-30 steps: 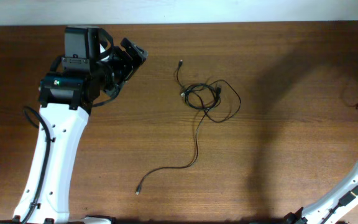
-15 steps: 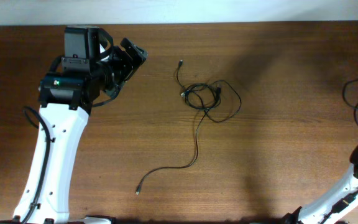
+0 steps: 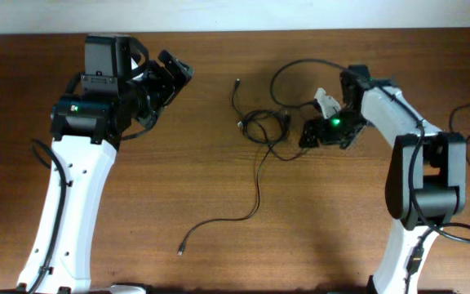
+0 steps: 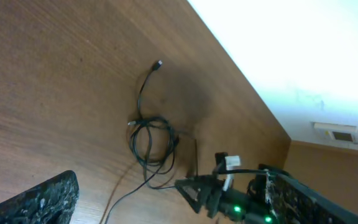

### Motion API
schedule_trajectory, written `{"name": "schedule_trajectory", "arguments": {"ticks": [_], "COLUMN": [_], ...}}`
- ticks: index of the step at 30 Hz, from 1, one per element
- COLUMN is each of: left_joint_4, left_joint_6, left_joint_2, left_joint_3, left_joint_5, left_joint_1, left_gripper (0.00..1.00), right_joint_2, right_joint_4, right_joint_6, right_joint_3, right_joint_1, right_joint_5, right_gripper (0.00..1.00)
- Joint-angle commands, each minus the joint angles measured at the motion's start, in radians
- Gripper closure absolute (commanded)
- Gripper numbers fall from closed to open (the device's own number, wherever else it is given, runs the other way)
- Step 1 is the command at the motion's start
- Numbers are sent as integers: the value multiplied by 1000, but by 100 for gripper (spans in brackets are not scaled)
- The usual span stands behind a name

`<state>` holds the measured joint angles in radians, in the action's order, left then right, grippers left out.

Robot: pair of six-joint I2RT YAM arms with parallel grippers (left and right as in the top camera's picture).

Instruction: Untangle cables

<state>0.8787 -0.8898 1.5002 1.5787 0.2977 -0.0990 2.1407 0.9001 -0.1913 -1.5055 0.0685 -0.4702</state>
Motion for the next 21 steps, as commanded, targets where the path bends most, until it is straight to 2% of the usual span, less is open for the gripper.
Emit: {"name": "schedule_trajectory", "arguments": {"ticks": [1, 2, 4, 7, 11, 12, 14, 16, 17, 18, 19, 21], "left_joint_4": [-1, -1, -1, -25, -3, 40, 193, 208, 184, 138, 116, 17], "left_joint_6": [8, 8, 8, -19, -13, 57, 49, 51, 96, 217, 260, 259], "left_joint_2": [6, 6, 6, 6, 6, 14, 57, 108, 146, 192, 241, 356], "left_joint_3": [10, 10, 10, 10, 10, 10, 9, 8, 8, 8, 8, 8], "left_joint_5": [-7, -7, -7, -29, -25, -25, -25, 8, 48, 50, 50, 78], "left_joint_1": [-3, -3, -3, -3, -3, -13, -58, -105, -138, -184, -232, -320], "left_gripper": [1, 1, 1, 1, 1, 1, 2, 1, 1, 1, 1, 1], "right_joint_2": [25, 23, 2, -150, -449, -506, -546, -546, -547, -547, -547, -547], "right_joint_4": [-23, -1, 126, 322, 356, 357, 366, 368, 369, 369, 369, 369], "right_joint_6": [50, 46, -45, -66, -37, -37, -14, 24, 24, 24, 24, 24], "right_joint_3": [56, 28, -64, -209, -264, -264, -264, -264, -264, -264, -264, -264], "right_joint_1": [25, 9, -27, -20, -10, -10, -10, -9, -9, -9, -9, -9], "right_joint_5": [-182, -297, -562, -364, -264, -221, -198, -206, -207, -233, -282, -304], "right_gripper": [78, 96, 96, 96, 96, 96, 96, 96, 96, 96, 96, 96]}}
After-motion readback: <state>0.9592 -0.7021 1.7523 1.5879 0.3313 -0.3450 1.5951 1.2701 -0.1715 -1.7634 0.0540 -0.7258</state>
